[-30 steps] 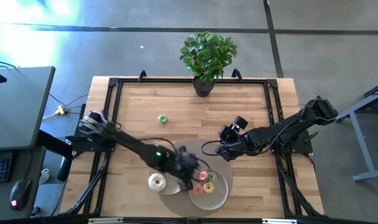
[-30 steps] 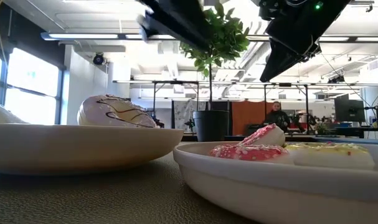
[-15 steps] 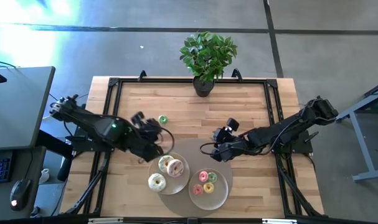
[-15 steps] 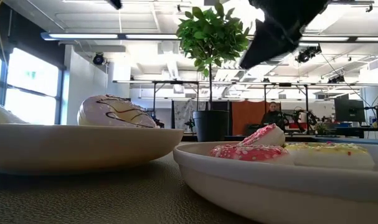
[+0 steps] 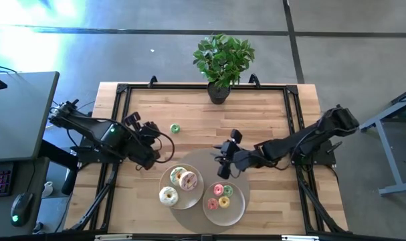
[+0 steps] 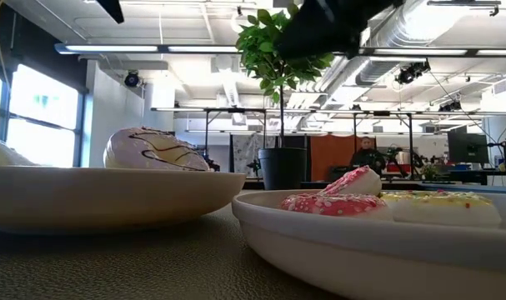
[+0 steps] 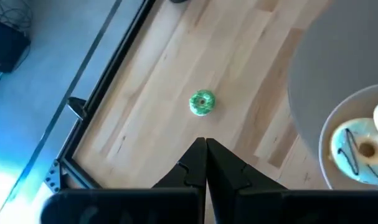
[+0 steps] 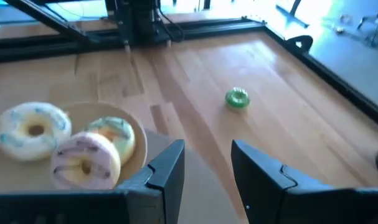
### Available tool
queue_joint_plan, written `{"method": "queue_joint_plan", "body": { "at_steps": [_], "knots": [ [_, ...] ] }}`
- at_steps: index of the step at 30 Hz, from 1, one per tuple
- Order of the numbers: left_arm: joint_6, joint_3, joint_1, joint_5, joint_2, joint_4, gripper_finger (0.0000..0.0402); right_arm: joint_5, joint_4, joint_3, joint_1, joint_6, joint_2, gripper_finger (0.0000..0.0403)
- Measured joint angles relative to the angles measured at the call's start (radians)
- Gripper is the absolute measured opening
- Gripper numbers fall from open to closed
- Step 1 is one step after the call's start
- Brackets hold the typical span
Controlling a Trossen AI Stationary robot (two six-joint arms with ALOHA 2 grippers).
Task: Pick & Place donuts
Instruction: Put the small green donut on the right white plate
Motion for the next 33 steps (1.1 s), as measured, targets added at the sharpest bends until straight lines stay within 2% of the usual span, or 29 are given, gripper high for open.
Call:
{"method": "queue_joint_plan", "body": {
  "at_steps": [3,6,8,12,16,20,25,28,33],
  "knots": [
    [-0.034,-0.066,0.000,-0.072,-0.038,0.004,0.0001,-0.022,0.089,0.000,-0.035,-0.090,0.048,0.0129],
    [-0.100,-0.158,0.013,-0.134,-0.113,-0.003,0.0001,-0.092,0.195,-0.001,-0.096,-0.185,0.086,0.0129],
    [-0.138,-0.234,0.037,-0.129,-0.167,0.002,0.0001,-0.179,0.284,0.000,-0.154,-0.203,0.112,0.0129],
    [-0.261,-0.401,0.075,-0.132,-0.253,0.033,0.0001,-0.433,0.377,0.003,-0.288,-0.203,0.170,0.0129],
    [-0.360,-0.555,0.079,-0.157,-0.337,0.067,0.0001,-0.533,0.506,0.005,-0.389,-0.204,0.263,0.0129],
    [-0.464,-0.662,0.079,-0.238,-0.380,0.124,0.0001,-0.575,0.494,0.087,-0.444,-0.199,0.390,0.0129],
    [-0.500,-0.728,0.079,-0.256,-0.402,0.170,0.0001,-0.637,0.298,0.346,-0.459,-0.223,0.580,0.0129],
    [-0.500,-0.742,0.079,-0.255,-0.402,0.186,0.0001,-0.576,0.185,0.492,-0.458,-0.246,0.682,0.0129],
    [-0.508,-0.742,0.079,-0.245,-0.401,0.196,0.0001,-0.520,0.138,0.646,-0.458,-0.248,0.793,0.0129]
  ]
}}
